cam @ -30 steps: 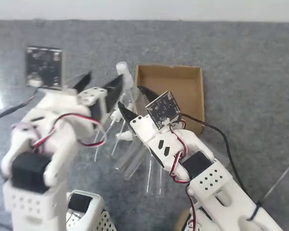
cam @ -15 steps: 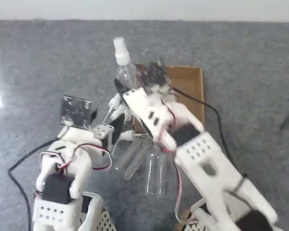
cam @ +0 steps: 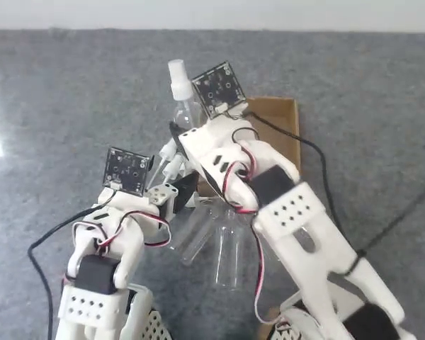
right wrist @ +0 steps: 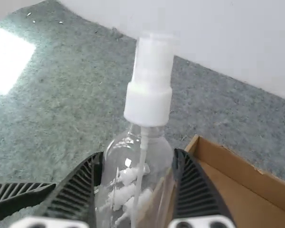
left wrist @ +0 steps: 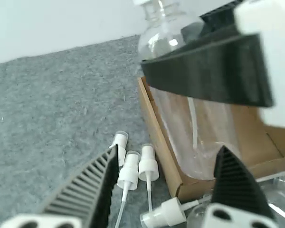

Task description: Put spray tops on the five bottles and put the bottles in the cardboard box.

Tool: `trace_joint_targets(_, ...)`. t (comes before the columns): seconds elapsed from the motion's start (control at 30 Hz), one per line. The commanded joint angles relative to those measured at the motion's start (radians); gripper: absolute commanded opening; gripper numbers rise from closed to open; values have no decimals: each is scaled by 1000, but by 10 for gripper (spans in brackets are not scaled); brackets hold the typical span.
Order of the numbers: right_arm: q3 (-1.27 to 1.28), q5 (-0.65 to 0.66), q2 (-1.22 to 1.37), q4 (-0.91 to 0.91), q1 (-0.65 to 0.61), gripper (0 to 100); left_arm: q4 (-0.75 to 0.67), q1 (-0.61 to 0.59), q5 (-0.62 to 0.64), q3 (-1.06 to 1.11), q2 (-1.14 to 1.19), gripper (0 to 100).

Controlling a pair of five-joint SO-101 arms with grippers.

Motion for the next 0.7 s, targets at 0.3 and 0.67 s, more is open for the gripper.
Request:
trace_joint_targets(0.3,11,-9,-203,48,-8,6,-21,-11,-11,-4,-6,297)
trace_joint_targets(0.67,34,64,-10,-269,122,6,-18,-187,-9,-7,-15,212)
